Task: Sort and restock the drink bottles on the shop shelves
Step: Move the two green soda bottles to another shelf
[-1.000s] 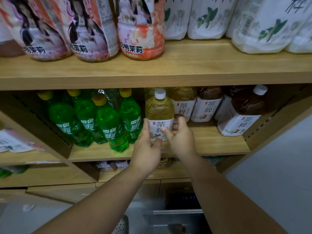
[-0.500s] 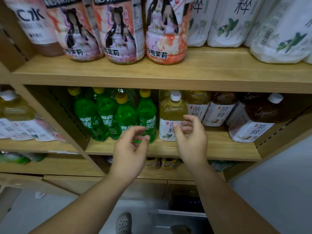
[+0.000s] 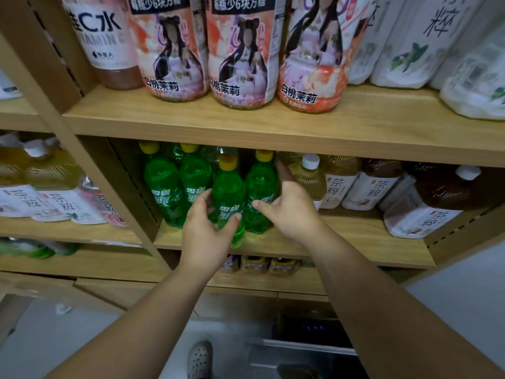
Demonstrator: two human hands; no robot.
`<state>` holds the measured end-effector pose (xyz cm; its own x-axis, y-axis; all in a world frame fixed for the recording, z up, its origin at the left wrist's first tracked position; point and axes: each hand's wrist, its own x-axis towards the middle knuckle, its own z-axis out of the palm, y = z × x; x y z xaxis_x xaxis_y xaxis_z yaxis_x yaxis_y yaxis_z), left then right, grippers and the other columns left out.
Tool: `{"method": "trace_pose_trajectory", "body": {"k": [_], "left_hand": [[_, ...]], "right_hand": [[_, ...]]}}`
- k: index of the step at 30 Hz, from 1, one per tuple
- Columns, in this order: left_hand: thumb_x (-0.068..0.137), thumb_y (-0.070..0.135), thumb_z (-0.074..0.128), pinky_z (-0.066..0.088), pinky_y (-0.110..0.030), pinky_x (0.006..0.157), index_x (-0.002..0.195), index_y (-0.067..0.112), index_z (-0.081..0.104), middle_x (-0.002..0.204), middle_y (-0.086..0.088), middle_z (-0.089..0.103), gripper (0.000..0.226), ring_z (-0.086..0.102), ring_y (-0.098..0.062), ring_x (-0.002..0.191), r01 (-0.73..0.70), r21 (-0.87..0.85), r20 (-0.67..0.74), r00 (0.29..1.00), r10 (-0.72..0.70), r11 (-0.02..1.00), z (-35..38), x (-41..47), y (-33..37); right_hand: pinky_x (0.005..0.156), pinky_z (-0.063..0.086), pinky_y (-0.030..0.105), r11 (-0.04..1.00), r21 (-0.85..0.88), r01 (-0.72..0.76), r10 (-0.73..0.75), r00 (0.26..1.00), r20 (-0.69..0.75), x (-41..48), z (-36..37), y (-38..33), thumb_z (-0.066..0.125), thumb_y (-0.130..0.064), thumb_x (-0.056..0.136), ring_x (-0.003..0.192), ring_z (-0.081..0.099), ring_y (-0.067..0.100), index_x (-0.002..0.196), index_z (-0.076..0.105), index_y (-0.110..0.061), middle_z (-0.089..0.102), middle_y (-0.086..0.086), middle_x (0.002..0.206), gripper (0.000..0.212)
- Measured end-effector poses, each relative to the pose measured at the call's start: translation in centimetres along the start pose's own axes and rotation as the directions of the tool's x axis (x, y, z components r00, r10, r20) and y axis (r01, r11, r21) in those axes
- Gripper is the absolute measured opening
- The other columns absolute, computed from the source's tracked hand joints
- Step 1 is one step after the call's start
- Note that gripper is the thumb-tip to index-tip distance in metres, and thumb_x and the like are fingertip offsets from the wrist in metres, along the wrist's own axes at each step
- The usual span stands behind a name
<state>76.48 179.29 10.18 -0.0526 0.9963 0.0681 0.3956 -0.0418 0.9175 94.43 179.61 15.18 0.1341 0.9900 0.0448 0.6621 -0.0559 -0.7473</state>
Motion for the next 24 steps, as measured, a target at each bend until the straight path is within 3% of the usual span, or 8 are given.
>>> {"method": "trace_pose_trajectory", "body": {"k": [2,3,6,8,10,16,19,24], "left_hand": [[0.086,0.031,0.08,0.051,-0.028,0.095,0.15,0.024,0.041,0.139,0.005,0.054,0.076,0.05,-0.007,0.125,0.017,0.006,0.008,1.0,-0.017,1.0,0.2,0.4,-0.7],[0.085,0.033,0.081,0.052,-0.034,0.099,0.148,0.024,0.043,0.138,0.005,0.056,0.073,0.051,-0.008,0.125,0.01,0.015,0.01,1.0,-0.011,1.0,0.2,0.6,-1.0],[0.084,0.031,0.081,0.051,-0.044,0.103,0.138,0.019,0.054,0.127,0.002,0.059,0.062,0.055,-0.016,0.122,-0.051,0.091,0.012,0.999,0.05,0.995,0.1,1.0,-1.4],[0.082,0.026,0.084,0.049,-0.044,0.104,0.132,0.016,0.059,0.12,0.0,0.057,0.057,0.055,-0.02,0.119,-0.079,0.115,0.007,0.997,0.079,0.99,0.0,1.1,-1.3],[0.081,0.025,0.085,0.049,-0.04,0.103,0.131,0.017,0.06,0.12,0.001,0.056,0.057,0.056,-0.018,0.116,-0.085,0.114,0.017,0.996,0.084,0.99,-0.2,1.1,-1.2],[0.085,0.022,0.082,0.049,-0.025,0.099,0.134,0.024,0.055,0.118,0.016,0.067,0.057,0.059,0.012,0.109,-0.042,-0.03,0.084,0.995,0.045,0.999,-0.7,0.5,-1.1],[0.085,0.021,0.082,0.047,-0.021,0.097,0.134,0.024,0.056,0.118,0.018,0.067,0.055,0.059,0.011,0.11,-0.043,-0.041,0.095,0.994,0.047,0.998,-1.1,0.3,-1.1],[0.086,0.019,0.081,0.046,-0.009,0.092,0.134,0.023,0.057,0.119,0.021,0.066,0.054,0.057,0.014,0.111,-0.086,-0.042,0.108,0.99,0.09,0.995,-1.8,-1.1,-0.6]], "right_hand": [[0.057,0.047,0.036,0.998,-0.056,-0.007,0.007,1.0,-0.002,0.2,0.4,-0.1,0.079,-0.028,0.089,0.059,0.06,0.015,0.143,0.044,-0.025,0.052,-0.008,0.064,0.065],[0.058,0.042,0.033,0.996,-0.092,-0.021,0.019,1.0,-0.021,0.1,0.5,-0.2,0.079,-0.028,0.088,0.058,0.055,0.012,0.113,0.053,-0.025,0.05,-0.008,0.063,0.036],[0.055,0.035,0.023,0.991,-0.132,-0.003,-0.005,0.998,-0.061,-0.3,0.9,0.0,0.084,-0.029,0.083,0.06,0.048,0.004,0.08,0.044,-0.027,0.047,-0.012,0.065,0.04],[0.052,0.029,0.015,0.988,-0.151,0.011,-0.022,0.997,-0.077,-0.7,1.0,0.0,0.087,-0.033,0.08,0.066,0.047,0.005,0.084,0.046,-0.025,0.044,-0.015,0.072,0.041],[0.056,0.031,0.021,0.99,-0.143,-0.006,-0.004,0.997,-0.072,-1.1,1.2,0.4,0.087,-0.036,0.079,0.079,0.051,0.012,0.102,0.051,-0.021,0.045,-0.014,0.083,0.046],[0.076,0.045,0.025,0.995,-0.061,0.074,-0.076,0.997,-0.03,-2.2,2.5,1.4,0.089,-0.025,0.077,0.1,0.065,0.02,0.136,0.05,-0.02,0.066,0.0,0.121,0.07],[0.085,0.049,0.027,0.993,-0.068,0.098,-0.102,0.993,-0.059,-2.7,2.6,1.4,0.09,-0.026,0.075,0.104,0.064,0.019,0.141,0.051,-0.021,0.063,-0.002,0.127,0.077],[0.08,0.045,0.019,0.993,0.02,0.115,-0.114,0.992,-0.049,-4.4,2.2,1.5,0.09,-0.031,0.075,0.097,0.06,0.009,0.141,0.049,-0.025,0.063,-0.008,0.124,0.078]]}}
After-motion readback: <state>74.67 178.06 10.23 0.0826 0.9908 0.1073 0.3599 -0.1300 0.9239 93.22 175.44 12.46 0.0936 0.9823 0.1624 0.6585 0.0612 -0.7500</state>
